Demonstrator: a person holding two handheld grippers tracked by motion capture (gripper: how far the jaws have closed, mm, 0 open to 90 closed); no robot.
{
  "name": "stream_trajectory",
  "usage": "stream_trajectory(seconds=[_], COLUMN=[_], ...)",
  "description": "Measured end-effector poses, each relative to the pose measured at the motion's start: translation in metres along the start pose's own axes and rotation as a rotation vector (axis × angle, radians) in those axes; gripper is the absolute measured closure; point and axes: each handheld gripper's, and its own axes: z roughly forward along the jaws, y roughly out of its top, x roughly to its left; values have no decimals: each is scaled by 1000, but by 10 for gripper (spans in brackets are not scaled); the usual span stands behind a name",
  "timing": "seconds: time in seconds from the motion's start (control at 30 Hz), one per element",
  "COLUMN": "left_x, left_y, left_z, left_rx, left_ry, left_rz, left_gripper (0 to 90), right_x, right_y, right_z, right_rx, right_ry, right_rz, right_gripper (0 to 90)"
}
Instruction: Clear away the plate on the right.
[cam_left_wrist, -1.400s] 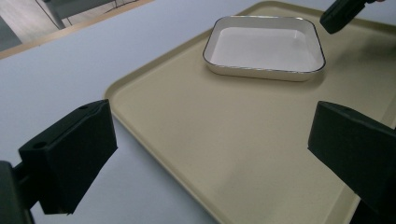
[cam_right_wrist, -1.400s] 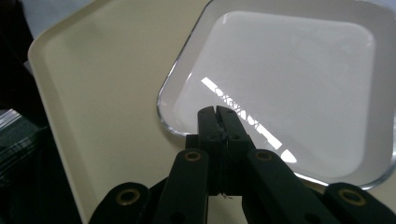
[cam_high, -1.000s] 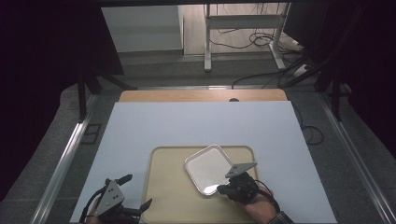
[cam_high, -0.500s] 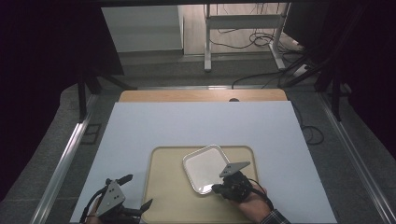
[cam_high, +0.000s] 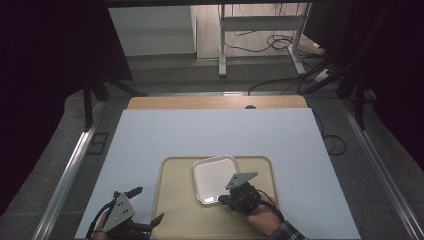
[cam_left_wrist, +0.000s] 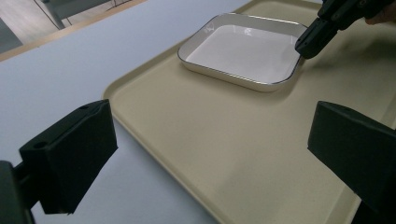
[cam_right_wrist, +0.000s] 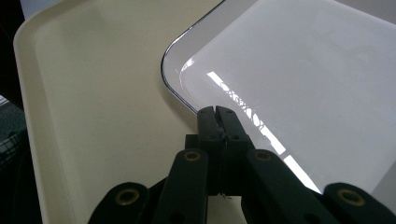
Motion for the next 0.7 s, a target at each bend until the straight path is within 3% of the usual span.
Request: stream_trajectory(seconds=[0.4, 0.7], left_x=[0, 0], left_y=[0, 0], left_z=[0, 0], left_rx=[0, 0], left_ry=[0, 0], left_rz=[0, 3], left_gripper=[9, 9], right_x=[2, 4], right_y=[4, 4], right_z=[10, 10], right_rx=[3, 7], right_ry=[-36, -29], right_rz=[-3, -4], right_gripper=[898, 888])
